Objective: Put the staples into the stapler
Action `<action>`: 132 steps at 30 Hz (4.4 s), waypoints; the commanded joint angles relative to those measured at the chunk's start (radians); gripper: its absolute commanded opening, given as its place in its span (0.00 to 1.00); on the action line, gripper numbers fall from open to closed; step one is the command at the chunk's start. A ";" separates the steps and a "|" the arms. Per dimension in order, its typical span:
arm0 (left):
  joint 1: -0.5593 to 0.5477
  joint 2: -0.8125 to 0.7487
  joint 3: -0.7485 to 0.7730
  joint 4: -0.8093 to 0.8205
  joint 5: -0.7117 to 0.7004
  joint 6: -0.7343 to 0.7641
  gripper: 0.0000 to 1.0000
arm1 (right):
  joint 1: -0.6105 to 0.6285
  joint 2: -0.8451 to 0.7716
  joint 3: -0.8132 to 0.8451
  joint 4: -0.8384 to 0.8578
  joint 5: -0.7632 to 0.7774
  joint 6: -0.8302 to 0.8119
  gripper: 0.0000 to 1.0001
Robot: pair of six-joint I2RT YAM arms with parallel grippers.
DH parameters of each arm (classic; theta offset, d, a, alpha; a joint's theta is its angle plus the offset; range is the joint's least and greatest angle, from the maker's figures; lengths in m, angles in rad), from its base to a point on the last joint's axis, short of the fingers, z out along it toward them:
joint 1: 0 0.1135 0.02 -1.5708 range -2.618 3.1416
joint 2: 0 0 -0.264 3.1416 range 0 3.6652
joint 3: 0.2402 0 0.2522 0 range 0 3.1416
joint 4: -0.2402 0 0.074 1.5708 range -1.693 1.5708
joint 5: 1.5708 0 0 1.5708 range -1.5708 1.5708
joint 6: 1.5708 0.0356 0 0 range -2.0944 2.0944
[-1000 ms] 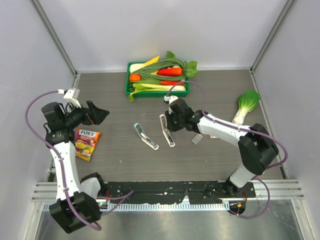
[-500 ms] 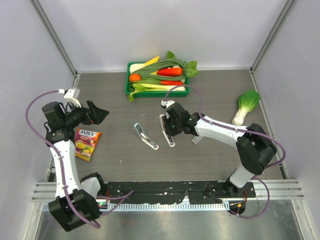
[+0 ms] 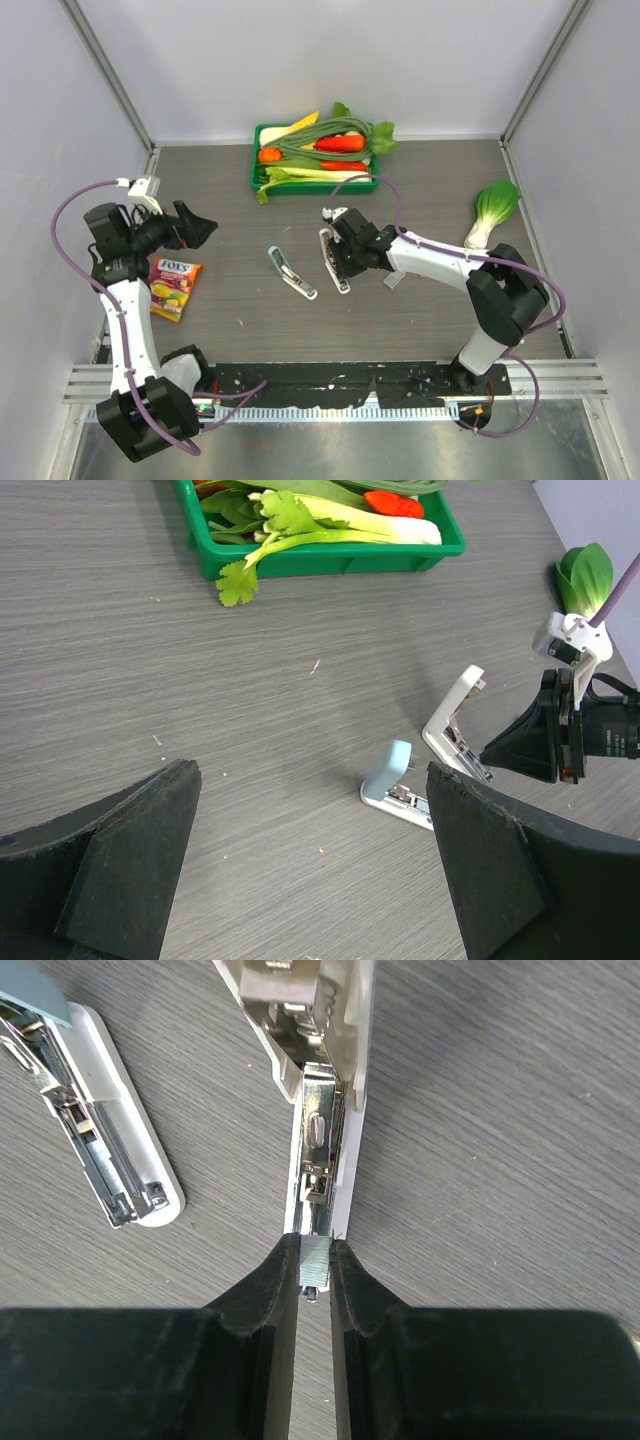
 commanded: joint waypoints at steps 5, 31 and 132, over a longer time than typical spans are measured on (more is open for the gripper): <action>0.005 -0.004 0.011 0.023 -0.009 0.022 1.00 | 0.005 0.009 0.048 -0.023 -0.005 -0.007 0.11; 0.005 0.004 0.008 0.026 -0.003 0.021 1.00 | 0.031 0.021 0.045 0.010 0.003 0.007 0.11; 0.007 0.014 0.005 0.025 0.003 0.025 1.00 | 0.040 0.029 -0.001 0.052 0.078 -0.041 0.17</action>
